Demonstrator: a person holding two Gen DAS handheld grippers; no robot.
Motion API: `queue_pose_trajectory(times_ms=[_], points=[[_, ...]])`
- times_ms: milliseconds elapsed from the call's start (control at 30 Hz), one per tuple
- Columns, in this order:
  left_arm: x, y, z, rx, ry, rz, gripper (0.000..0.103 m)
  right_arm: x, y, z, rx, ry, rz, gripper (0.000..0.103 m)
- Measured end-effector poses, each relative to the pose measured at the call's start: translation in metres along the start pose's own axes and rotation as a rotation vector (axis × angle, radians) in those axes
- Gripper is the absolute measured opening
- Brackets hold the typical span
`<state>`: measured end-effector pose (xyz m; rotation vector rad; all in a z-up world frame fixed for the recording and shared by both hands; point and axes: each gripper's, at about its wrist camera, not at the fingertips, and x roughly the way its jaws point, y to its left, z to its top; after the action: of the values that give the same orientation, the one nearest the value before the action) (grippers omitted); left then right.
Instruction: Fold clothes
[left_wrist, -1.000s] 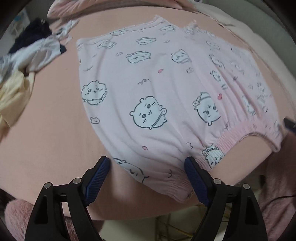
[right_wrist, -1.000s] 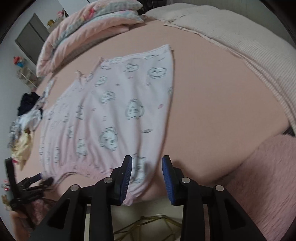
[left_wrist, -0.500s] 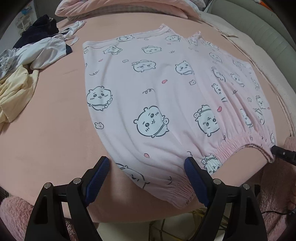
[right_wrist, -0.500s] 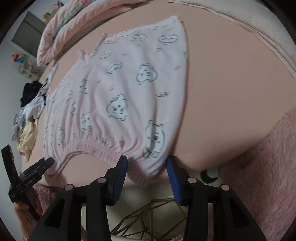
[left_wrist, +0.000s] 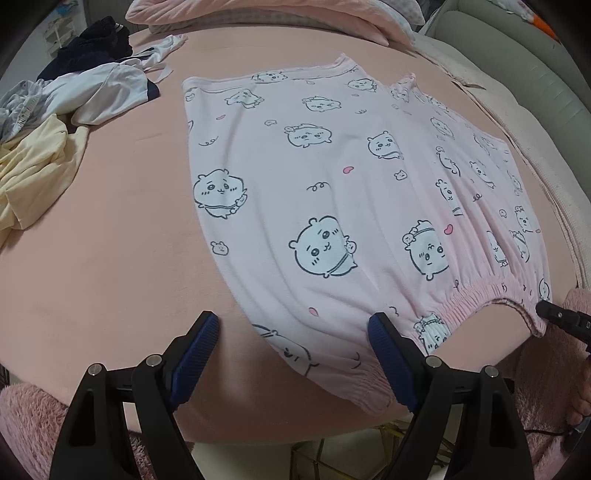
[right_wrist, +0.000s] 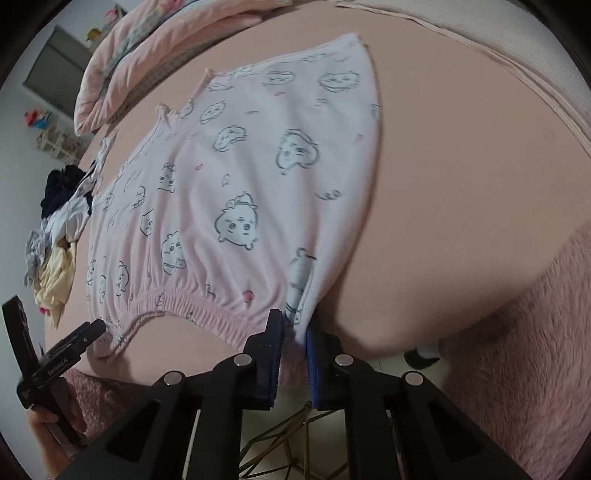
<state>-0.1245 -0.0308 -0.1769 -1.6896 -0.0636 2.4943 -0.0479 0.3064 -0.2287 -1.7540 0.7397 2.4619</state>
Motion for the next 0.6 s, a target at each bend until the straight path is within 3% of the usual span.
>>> queue_pose_trajectory(times_ms=[33, 167, 300, 333, 367, 400, 433, 500, 600], points=[[0.000, 0.001, 0.001, -0.005, -0.001, -0.006, 0.083, 0.000, 0.000, 0.000, 0.007, 0.002, -0.003, 0.012], [0.002, 0.006, 0.003, -0.021, 0.005, -0.018, 0.083, 0.002, 0.002, 0.003, 0.028, 0.006, -0.004, 0.036], [0.005, 0.004, 0.007, -0.016, 0.002, -0.014, 0.083, 0.015, 0.007, 0.014, 0.030, -0.007, 0.016, 0.039], [0.005, 0.004, 0.007, -0.016, 0.002, -0.014, 0.083, 0.018, 0.009, 0.016, 0.041, -0.014, 0.019, 0.038], [0.006, 0.003, 0.007, -0.017, 0.002, -0.014, 0.083, 0.020, 0.011, 0.018, 0.049, -0.021, 0.021, 0.030], [0.007, 0.003, 0.008, -0.019, 0.002, -0.016, 0.083, 0.020, 0.010, 0.020, 0.047, -0.027, 0.016, 0.021], [0.007, 0.004, 0.008, -0.021, 0.002, -0.019, 0.083, 0.019, 0.010, 0.021, 0.046, -0.033, 0.014, 0.005], [0.007, 0.005, 0.008, -0.028, 0.001, -0.024, 0.083, 0.014, 0.009, 0.021, 0.055, -0.049, 0.042, 0.004], [0.007, 0.006, 0.009, -0.032, 0.000, -0.030, 0.083, 0.014, 0.024, 0.022, -0.005, -0.051, 0.019, 0.003]])
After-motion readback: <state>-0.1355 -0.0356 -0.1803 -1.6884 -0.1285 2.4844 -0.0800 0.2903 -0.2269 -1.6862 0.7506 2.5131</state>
